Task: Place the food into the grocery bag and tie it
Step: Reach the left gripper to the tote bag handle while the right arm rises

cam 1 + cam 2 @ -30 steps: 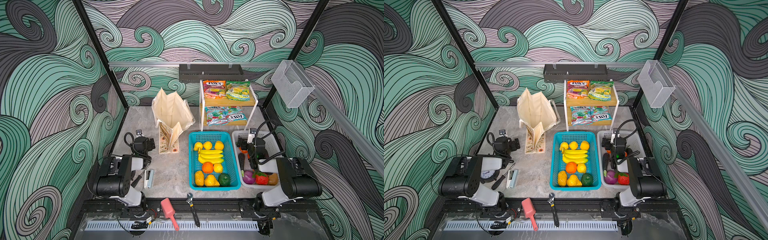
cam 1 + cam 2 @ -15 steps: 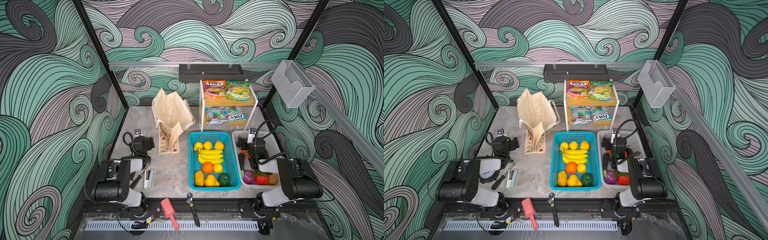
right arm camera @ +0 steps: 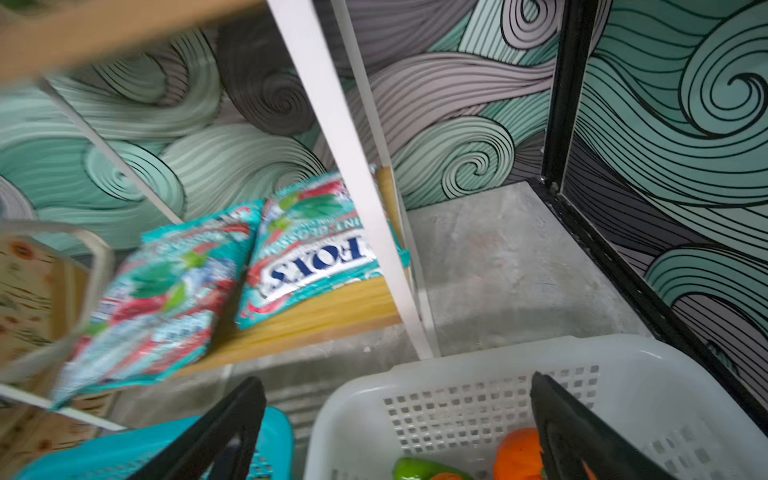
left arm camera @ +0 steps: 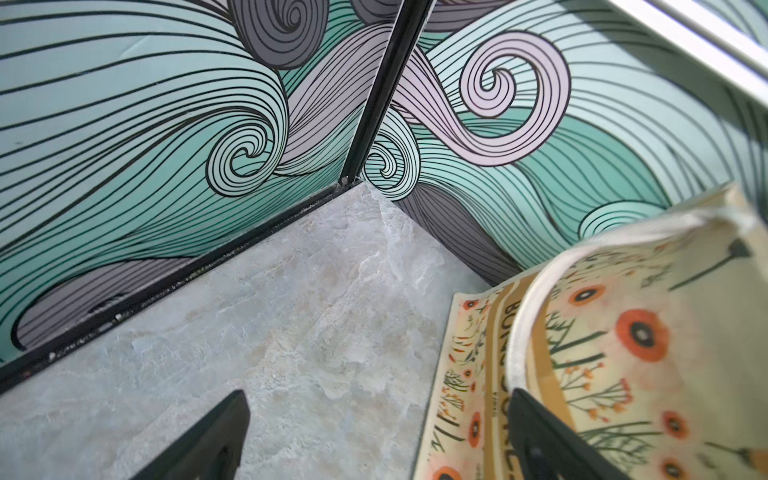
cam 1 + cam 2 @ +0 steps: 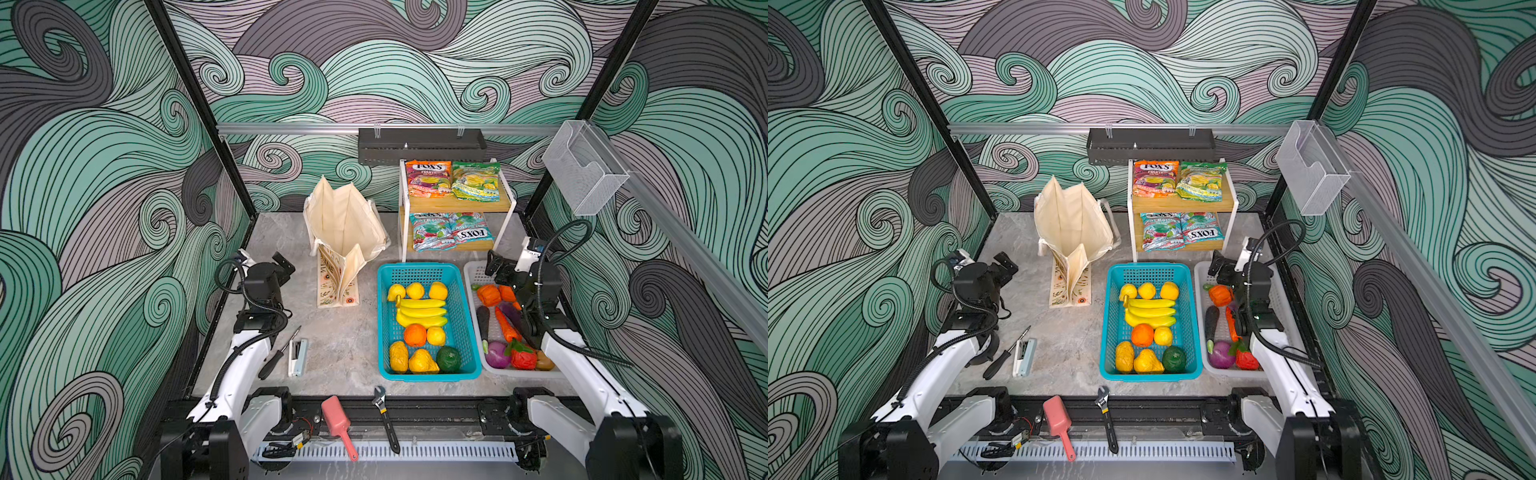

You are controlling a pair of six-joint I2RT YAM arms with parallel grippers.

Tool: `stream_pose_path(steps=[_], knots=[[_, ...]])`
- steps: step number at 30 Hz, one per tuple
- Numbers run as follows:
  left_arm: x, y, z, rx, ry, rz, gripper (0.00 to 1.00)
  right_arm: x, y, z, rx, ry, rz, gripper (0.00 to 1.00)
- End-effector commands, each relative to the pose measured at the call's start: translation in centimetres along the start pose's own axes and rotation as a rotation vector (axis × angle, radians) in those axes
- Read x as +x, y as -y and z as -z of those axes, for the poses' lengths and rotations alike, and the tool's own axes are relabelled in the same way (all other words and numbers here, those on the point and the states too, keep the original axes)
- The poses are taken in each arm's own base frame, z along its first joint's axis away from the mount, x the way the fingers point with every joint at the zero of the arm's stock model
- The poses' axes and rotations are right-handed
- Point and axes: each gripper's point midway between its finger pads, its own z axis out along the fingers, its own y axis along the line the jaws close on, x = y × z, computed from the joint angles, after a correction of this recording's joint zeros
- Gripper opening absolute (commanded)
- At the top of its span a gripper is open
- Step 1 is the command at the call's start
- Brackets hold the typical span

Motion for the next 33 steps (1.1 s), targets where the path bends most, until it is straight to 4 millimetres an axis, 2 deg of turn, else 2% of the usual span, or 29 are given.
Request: stream_pose_path(steps=[1, 5, 8, 11, 15, 18, 24, 29, 30, 33], knots=[[-0.6, 0.0, 2.2, -0.019, -0.076, 0.160, 0.98, 0.3, 0.4, 2.4, 0.014, -0.030, -0.178, 0.99], [-2.3, 3.7, 4.7, 0.193, -0.081, 0.106, 0.98, -2.0, -2.7, 4.4, -0.162, -0.032, -0.153, 0.99], [-3.8, 7.7, 7.2, 0.387, -0.114, 0.052, 0.93, -2.7, -5.9, 5.2, -0.331, -0.082, -0.129, 0.99], [-4.7, 10.1, 8.6, 0.435, -0.193, -0.002, 0.95, -3.1, -8.5, 5.7, -0.470, -0.136, -0.119, 0.99], [-4.9, 12.6, 9.6, 0.451, -0.295, -0.128, 0.98, -3.3, -11.3, 6.8, -0.599, -0.197, -0.080, 0.99], [-3.9, 14.6, 9.7, 0.471, -0.340, -0.227, 0.99, -2.8, -12.8, 7.2, -0.620, -0.237, -0.036, 0.99], [-0.9, 18.3, 10.6, 0.418, -0.404, -0.572, 0.99, -1.6, -16.0, 8.1, -0.674, -0.294, 0.041, 0.98], [2.2, 22.0, 11.5, 0.404, -0.449, -0.899, 0.99, -1.7, -16.8, 7.9, -0.663, -0.321, -0.013, 0.97], [3.6, 22.5, 11.1, 0.374, -0.469, -0.983, 0.99, -1.7, -17.0, 7.9, -0.670, -0.332, -0.025, 0.97], [5.7, 24.0, 11.2, 0.309, -0.465, -1.212, 0.99, -1.3, -17.2, 7.5, -0.671, -0.362, -0.053, 0.97]])
